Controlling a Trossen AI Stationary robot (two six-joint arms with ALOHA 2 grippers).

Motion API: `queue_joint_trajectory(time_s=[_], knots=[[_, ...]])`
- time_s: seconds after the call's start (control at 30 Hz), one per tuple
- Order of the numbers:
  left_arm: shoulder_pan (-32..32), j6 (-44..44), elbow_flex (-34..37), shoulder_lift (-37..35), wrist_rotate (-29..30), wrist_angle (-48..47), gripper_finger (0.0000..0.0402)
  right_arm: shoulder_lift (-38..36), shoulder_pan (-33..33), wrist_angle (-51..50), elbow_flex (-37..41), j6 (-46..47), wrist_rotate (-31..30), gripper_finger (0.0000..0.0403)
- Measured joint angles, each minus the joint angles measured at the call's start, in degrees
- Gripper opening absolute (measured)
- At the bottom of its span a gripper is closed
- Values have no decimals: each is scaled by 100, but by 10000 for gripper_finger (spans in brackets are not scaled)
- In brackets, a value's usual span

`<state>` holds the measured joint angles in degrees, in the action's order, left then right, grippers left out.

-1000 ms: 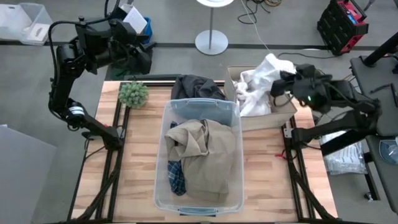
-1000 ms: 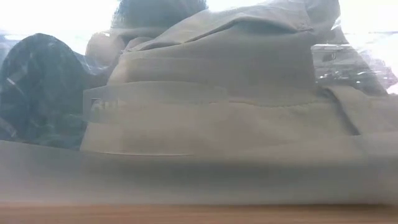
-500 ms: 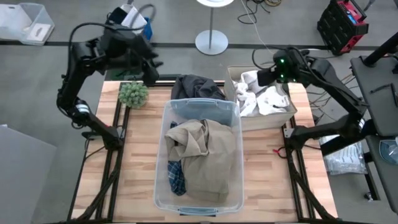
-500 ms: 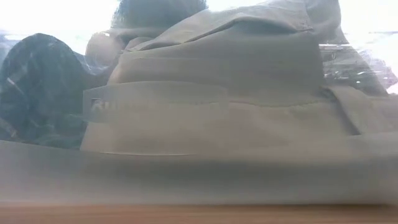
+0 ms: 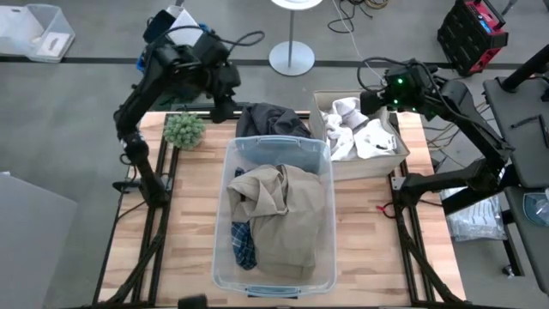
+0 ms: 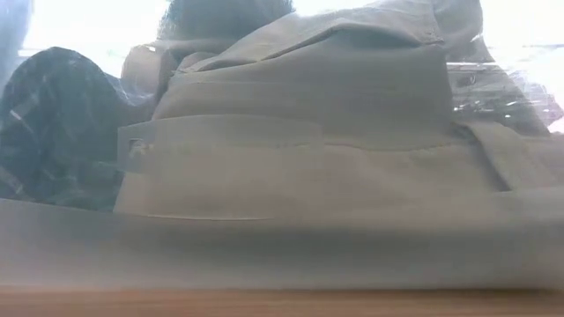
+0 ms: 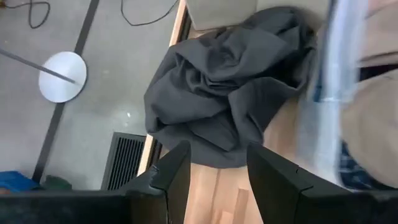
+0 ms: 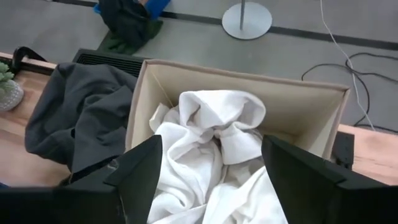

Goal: Sort clothes
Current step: Put the black pants into the transparent bin

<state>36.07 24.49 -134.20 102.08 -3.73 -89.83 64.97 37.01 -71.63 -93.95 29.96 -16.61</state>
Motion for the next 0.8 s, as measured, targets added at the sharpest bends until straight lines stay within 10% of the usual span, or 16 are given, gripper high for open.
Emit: queue_joint_trajectory(time_s=[0.53,0.8], knots=[[2312,963,378,864,-3725,65,137,46,0,-10,196,319,14,274],[2058,1523,2320,146,-3586,615,137,112,0,-10,232,343,11,267]])
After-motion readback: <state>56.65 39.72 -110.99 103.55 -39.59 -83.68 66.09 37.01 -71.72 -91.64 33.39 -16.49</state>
